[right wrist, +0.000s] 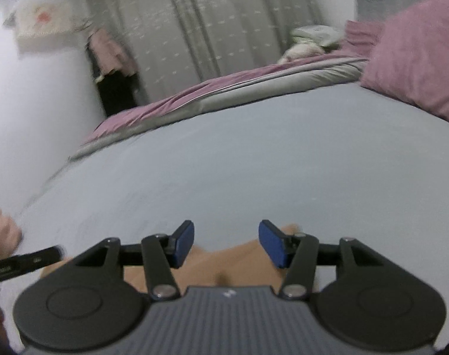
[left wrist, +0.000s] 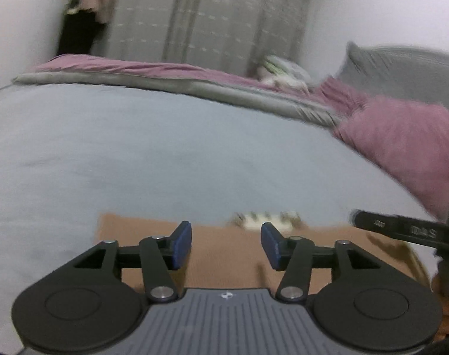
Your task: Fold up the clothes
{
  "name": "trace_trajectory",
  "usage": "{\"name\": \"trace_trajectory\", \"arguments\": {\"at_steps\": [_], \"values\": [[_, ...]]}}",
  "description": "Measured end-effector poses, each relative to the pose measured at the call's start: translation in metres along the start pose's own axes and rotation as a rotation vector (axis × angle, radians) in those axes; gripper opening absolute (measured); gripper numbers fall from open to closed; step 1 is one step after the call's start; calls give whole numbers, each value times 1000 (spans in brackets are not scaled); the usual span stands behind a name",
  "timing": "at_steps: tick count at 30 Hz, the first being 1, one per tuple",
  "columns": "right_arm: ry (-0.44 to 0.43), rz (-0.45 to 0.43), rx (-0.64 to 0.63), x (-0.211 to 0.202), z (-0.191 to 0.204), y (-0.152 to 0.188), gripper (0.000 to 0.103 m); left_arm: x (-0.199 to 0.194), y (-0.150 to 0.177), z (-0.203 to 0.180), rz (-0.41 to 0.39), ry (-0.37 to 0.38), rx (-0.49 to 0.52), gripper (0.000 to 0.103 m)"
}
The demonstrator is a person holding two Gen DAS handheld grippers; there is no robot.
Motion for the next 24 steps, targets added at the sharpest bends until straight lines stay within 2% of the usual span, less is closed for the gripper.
{"name": "trace_trajectory", "arguments": {"at_steps": [5, 8, 11, 16, 19, 24], "values": [[-11, 52, -129, 11, 51, 35, 51, 10, 30, -5, 19, -25, 108, 56], [18, 72, -196, 17, 61, 60, 52, 10, 39, -2, 2, -1, 110, 58], [41, 51, -259, 20, 69, 72, 53, 8, 39, -5, -3, -1, 117, 58], [46, 50, -262, 11, 76, 73, 54, -5, 26, -9, -12, -6, 139, 58], [48, 40, -243, -3, 62, 67, 55, -16, 22, -9, -16, 3, 132, 58], [28, 32, -198, -23, 53, 56, 55, -22, 34, -29, 7, 29, 182, 58]]}}
Point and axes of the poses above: each gripper's, at about its wrist camera, not at the fingertips, and x roughly the way its jaws point, z to its left, y to its underside, the point moved 8 cm from there along x, roughly the way its jaws point, and after that the axes turned 5 degrees about -x, right-handed, at the moved point
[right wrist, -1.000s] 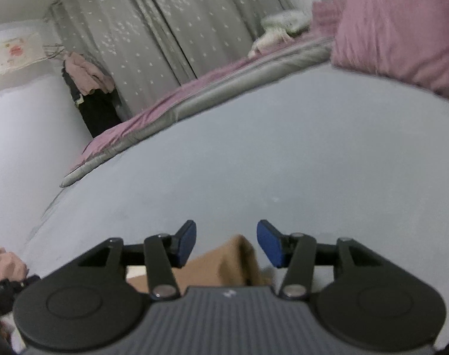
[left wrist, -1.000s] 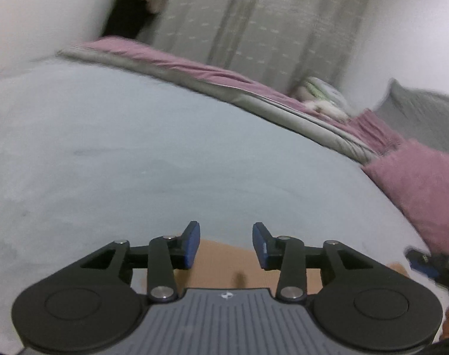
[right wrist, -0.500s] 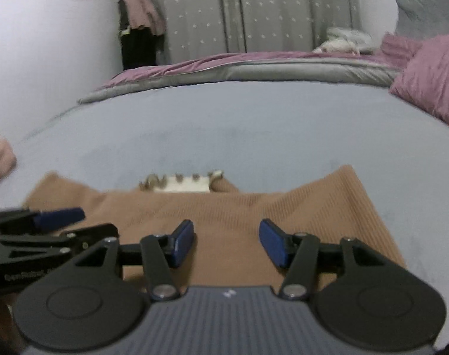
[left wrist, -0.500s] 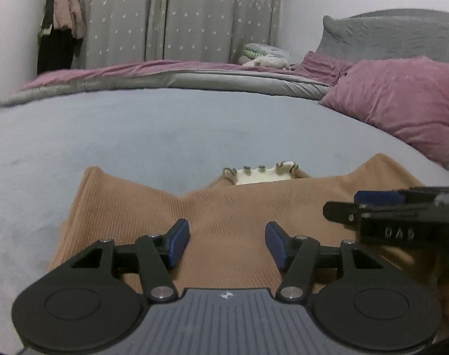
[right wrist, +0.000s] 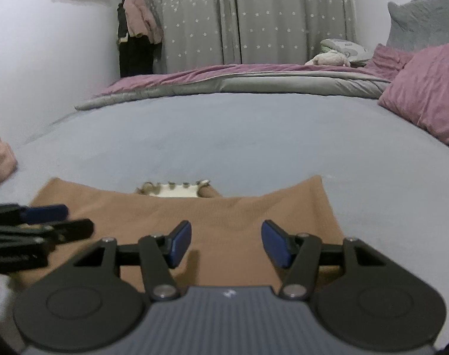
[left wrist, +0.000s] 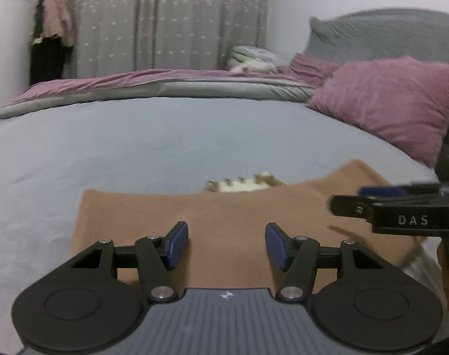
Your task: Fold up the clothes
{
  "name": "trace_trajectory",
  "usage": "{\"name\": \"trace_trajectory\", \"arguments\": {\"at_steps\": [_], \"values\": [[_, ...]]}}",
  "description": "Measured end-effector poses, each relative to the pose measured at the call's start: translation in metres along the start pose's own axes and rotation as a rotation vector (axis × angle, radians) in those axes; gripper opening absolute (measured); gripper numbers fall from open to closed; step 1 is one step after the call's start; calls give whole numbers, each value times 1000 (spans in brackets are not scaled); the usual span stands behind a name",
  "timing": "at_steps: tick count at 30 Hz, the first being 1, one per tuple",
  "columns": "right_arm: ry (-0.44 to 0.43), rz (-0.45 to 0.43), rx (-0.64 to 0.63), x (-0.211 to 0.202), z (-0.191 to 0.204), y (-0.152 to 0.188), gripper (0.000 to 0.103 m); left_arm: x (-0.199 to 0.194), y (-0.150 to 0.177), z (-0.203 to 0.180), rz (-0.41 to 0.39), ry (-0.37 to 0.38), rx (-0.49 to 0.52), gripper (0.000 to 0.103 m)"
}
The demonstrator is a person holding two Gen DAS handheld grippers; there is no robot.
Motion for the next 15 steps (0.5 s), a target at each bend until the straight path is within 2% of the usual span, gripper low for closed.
{"name": "trace_trajectory", "arguments": {"at_steps": [5, 9, 12, 15], "values": [[-79, 2, -64, -15, 27, 7, 56, 3, 16, 0, 34, 7, -19, 60], [-69, 43, -101, -10, 28, 33, 56, -5, 17, 2, 41, 7, 3, 60], [-65, 29, -127, -15, 29, 36, 56, -17, 9, 17, 7, -9, -36, 60], [-72, 11, -88, -22, 19, 24, 57, -22, 3, 41, -26, -42, -80, 60]]}}
Point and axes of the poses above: each gripper's, at about its wrist camera, not at the fingertips, and x roughly the way its jaws point, z to its left, y to its underside, the point moved 8 cm from there along x, roughly the way its jaws point, and after that the axes turned 5 degrees about -x, right-handed, at the moved point
